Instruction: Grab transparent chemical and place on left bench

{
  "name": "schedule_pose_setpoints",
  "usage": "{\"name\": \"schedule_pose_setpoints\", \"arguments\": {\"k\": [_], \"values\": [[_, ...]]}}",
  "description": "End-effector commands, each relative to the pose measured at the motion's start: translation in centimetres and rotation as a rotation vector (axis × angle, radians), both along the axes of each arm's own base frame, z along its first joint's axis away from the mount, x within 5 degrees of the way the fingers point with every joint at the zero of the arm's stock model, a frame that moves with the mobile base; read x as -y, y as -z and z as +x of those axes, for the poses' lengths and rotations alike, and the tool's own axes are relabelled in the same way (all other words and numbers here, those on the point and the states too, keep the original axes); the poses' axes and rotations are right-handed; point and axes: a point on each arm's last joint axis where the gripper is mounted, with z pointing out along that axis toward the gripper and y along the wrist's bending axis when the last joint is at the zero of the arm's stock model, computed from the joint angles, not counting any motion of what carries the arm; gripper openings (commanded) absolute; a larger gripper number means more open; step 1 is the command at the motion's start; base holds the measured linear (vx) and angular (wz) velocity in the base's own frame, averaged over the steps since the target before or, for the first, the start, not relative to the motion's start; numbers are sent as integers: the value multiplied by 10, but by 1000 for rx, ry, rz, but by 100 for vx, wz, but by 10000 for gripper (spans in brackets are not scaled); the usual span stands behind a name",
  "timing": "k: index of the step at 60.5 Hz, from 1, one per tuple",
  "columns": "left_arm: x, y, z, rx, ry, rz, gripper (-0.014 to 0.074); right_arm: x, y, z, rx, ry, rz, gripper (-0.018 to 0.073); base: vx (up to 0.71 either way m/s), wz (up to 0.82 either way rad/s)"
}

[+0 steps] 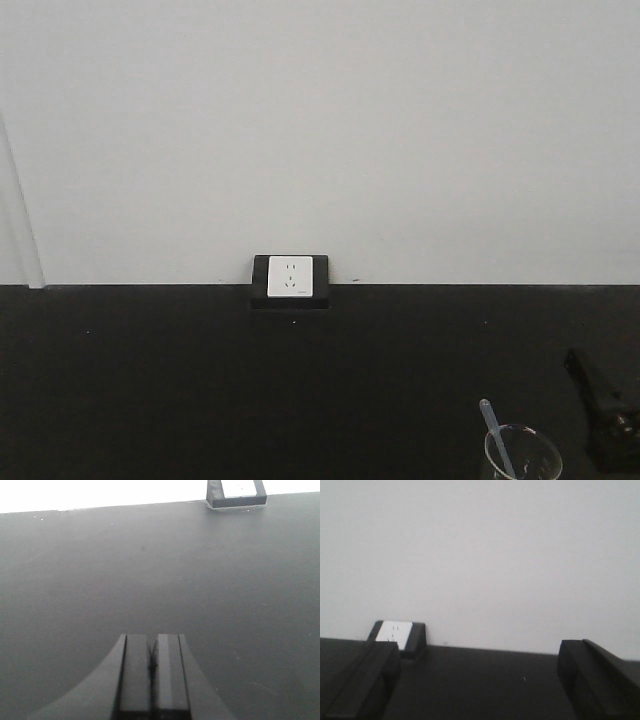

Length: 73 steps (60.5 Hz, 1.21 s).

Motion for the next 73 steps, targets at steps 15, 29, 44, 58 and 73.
{"name": "schedule_pose_setpoints", "arguments": {"k": [15, 29, 44, 58, 73], "values": [[0, -3, -1, 81, 1, -14, -3, -25, 1, 69, 105, -224, -112, 521, 0, 0], [0, -3, -1, 81, 1, -14, -3, -33, 47, 104, -68, -315, -67, 434, 0, 0], [0, -3, -1, 81, 1, -14, -3, -36, 80, 112, -165, -347, -68, 425, 0, 0], [0, -3, -1, 81, 1, -14, -3, -35, 85, 113, -193, -342, -69, 312, 0, 0], [0, -3, -1, 81, 1, -14, -3, -35, 86, 113, -199, -340, -71, 39, 0, 0]]}}
